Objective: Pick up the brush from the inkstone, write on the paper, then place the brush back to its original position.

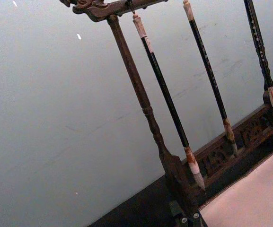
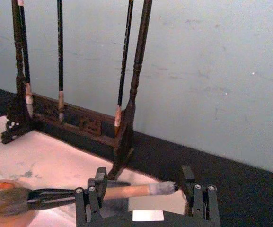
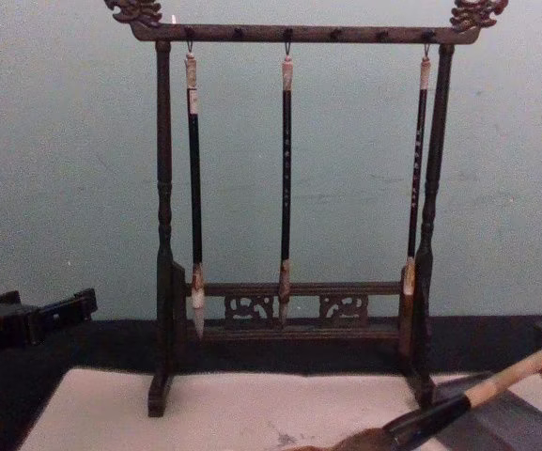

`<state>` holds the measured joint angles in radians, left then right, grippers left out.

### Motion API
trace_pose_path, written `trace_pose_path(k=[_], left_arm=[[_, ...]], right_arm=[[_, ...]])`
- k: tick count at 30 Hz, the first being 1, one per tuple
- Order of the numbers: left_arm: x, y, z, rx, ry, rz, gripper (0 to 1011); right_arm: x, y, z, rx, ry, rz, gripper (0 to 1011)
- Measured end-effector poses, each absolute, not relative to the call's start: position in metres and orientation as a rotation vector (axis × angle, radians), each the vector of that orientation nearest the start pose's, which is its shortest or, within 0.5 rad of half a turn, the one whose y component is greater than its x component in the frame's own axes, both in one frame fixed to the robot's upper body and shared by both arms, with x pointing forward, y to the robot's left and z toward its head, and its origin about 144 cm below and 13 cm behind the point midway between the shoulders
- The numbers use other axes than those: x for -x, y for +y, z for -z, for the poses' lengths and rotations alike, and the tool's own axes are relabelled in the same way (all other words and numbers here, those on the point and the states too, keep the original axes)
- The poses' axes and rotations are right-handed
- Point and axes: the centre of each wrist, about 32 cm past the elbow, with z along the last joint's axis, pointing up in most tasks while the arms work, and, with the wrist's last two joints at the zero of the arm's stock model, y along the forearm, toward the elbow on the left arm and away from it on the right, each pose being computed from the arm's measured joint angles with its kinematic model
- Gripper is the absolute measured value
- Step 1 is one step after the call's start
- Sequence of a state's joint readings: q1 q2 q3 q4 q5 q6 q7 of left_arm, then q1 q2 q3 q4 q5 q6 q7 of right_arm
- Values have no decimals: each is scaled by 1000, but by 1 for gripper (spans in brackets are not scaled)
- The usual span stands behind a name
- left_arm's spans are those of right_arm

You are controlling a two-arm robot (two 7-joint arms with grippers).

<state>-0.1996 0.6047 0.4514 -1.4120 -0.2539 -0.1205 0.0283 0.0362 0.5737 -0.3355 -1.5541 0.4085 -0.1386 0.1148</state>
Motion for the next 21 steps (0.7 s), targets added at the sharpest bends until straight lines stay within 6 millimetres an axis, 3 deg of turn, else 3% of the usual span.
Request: trace_pose_path(k=[21], left_arm=[[-489,310,-1140,-304,-285,-1248,1002]], right_arm=[[-453,-301,-1110,-48,202,1083,1000]])
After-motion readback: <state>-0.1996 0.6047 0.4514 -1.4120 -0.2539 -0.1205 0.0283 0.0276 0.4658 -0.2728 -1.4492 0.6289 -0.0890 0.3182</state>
